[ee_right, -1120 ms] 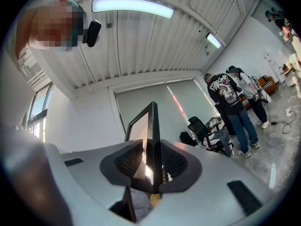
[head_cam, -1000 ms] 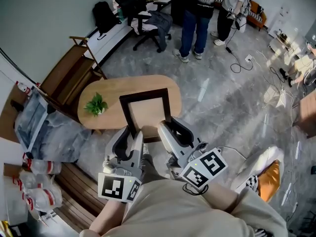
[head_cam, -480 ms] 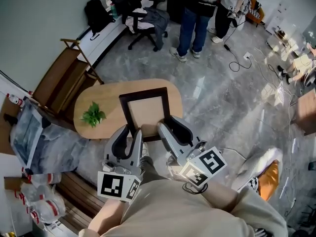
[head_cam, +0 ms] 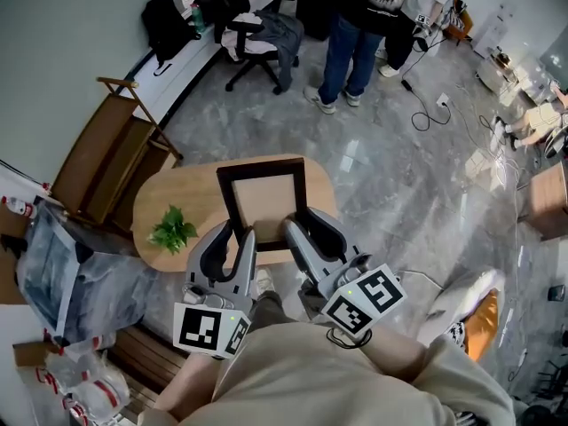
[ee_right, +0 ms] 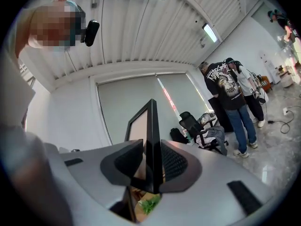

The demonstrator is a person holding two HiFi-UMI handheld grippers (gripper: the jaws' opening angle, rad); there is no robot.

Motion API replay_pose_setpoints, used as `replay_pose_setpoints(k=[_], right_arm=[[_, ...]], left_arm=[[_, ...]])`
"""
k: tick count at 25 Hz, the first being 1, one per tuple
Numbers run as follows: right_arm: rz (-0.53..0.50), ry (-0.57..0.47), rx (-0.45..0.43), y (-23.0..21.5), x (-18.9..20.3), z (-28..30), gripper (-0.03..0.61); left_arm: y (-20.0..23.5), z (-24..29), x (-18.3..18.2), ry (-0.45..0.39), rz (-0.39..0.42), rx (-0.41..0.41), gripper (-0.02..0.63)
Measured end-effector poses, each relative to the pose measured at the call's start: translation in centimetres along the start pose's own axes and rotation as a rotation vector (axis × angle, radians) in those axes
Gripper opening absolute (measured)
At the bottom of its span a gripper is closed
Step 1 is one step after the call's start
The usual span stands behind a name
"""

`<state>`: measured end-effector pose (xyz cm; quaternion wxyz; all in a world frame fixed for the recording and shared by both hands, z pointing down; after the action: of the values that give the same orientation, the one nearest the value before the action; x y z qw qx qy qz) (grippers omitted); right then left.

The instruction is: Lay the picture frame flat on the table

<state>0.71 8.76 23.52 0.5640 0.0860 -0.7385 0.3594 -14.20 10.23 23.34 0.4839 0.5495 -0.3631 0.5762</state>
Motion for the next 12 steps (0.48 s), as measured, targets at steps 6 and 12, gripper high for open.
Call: replay_pose_setpoints(k=[6,12], right_arm=[[-0.004,-0.004,0.033,-2.7,-0.6,5.6,0.100],[0.001,-0.006,0.072,-5.3,-0.4,8.8,0.100]], left_arm=[[4.2,5.1,-1.0,0.018,-0.003,0.034,0.109],[6.7,9.0,-1.0,0.046,-0.005,0.067,0.109]])
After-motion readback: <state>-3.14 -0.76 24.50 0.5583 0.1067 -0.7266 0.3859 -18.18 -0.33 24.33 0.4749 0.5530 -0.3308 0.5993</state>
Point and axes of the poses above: the fingertips, and each gripper's own axes: z forward along the fingers, y to its left, x out of its underside, the point moved 6 cm from there along -z, backward along the fingers, and after that the axes turned 15 degrees about -x, right-handed, at the moved point
